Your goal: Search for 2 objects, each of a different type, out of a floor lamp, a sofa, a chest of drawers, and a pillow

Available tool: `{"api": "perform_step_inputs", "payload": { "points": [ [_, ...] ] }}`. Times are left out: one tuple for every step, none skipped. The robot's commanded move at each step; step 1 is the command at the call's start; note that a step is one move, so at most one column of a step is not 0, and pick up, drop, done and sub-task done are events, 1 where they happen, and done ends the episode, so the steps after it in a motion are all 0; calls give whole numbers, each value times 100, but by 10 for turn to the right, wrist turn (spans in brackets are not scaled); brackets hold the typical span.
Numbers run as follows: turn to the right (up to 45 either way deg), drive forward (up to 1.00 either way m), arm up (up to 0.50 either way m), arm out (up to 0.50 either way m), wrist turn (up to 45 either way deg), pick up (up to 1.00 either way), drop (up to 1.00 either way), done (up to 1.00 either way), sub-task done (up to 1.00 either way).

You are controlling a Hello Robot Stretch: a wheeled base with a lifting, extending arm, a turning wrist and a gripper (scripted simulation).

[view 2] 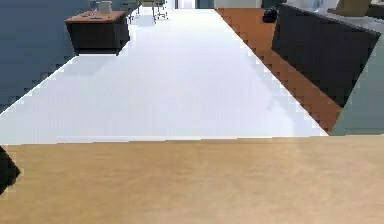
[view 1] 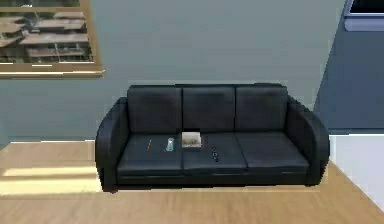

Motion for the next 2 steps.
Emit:
{"api": "perform_step_inputs", "payload": {
  "points": [
    [0,60,0,0,0,0,0,0,0],
    [0,0,0,0,0,0,0,0,100]
  ]
}}
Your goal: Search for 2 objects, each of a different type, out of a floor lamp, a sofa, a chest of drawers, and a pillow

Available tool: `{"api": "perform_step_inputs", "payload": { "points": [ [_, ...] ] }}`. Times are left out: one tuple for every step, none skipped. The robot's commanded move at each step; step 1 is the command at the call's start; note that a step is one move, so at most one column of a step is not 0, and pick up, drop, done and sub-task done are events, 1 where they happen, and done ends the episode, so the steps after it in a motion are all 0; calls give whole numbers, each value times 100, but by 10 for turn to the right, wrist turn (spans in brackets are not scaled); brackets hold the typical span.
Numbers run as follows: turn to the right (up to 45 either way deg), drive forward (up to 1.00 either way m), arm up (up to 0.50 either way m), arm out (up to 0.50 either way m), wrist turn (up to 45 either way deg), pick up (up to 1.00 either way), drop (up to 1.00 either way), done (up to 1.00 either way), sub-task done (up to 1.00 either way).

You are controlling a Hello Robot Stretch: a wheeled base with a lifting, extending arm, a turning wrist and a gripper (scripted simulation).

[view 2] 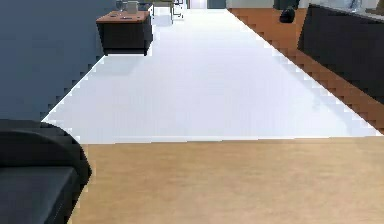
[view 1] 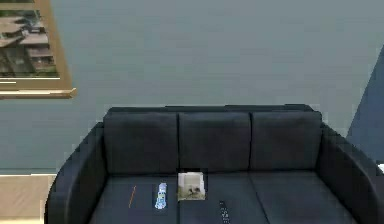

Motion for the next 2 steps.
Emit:
{"api": "perform_step_inputs", "payload": {
  "points": [
    [-450,0,0,0,0,0,0,0,0],
    [-450,0,0,0,0,0,0,0,0]
  ]
}}
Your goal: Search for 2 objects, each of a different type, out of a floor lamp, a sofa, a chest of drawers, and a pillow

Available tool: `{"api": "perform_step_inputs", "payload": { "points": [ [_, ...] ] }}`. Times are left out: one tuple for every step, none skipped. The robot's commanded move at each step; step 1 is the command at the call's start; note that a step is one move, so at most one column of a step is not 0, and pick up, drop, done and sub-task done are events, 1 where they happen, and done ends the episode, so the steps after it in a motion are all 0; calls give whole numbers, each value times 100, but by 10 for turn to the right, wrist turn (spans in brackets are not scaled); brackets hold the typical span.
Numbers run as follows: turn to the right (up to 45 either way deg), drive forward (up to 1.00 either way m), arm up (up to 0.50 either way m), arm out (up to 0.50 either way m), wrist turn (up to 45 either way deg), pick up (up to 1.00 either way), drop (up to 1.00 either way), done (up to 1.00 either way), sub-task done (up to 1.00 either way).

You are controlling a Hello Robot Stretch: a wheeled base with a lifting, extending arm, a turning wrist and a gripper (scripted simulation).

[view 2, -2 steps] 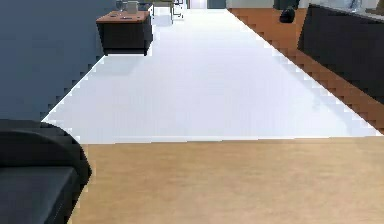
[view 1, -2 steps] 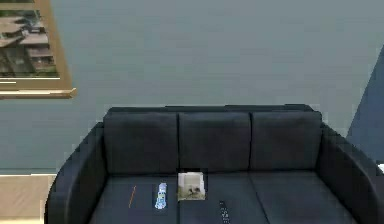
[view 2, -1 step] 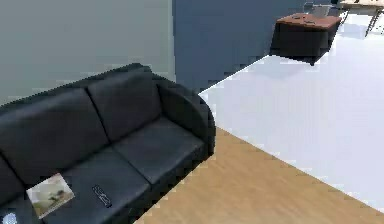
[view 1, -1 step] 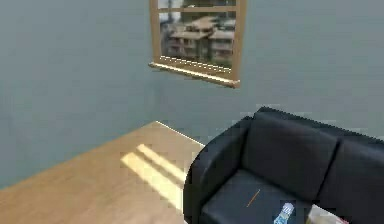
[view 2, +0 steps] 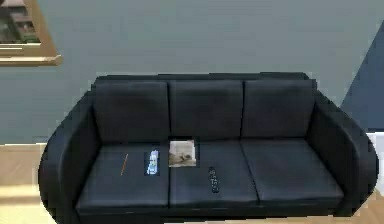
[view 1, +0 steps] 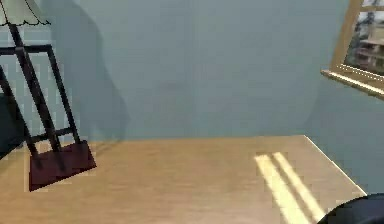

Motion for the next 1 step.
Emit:
{"api": "perform_step_inputs", "payload": {
  "points": [
    [-300,0,0,0,0,0,0,0,0]
  ]
}}
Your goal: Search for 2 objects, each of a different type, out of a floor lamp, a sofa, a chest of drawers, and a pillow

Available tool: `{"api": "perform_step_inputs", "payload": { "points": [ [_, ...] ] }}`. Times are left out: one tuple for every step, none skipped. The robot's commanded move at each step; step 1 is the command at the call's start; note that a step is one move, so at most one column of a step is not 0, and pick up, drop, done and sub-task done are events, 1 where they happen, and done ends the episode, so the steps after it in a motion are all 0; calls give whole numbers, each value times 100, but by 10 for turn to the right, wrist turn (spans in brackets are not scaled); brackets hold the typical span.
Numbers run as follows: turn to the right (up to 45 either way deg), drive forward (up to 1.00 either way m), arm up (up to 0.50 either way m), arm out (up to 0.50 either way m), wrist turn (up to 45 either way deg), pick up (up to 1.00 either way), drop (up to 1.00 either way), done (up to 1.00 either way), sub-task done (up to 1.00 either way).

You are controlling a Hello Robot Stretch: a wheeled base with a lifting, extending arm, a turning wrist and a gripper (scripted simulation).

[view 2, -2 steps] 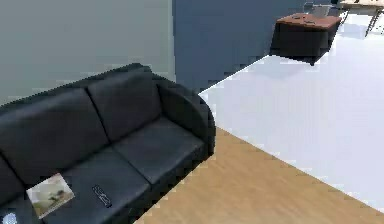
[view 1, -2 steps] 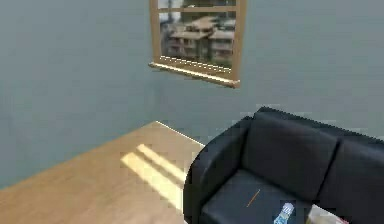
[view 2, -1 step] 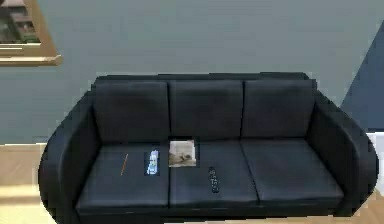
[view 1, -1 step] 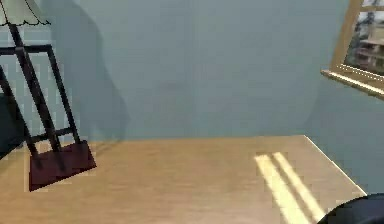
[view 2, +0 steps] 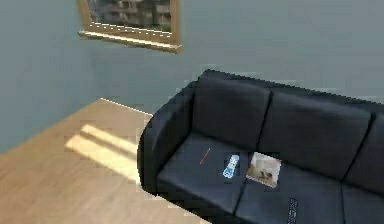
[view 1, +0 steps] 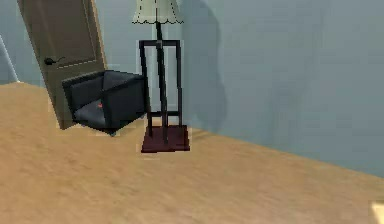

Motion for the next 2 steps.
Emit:
{"api": "perform_step_inputs", "payload": {
  "points": [
    [0,100,0,0,0,0,0,0,0],
    [-120,0,0,0,0,0,0,0,0]
  ]
}}
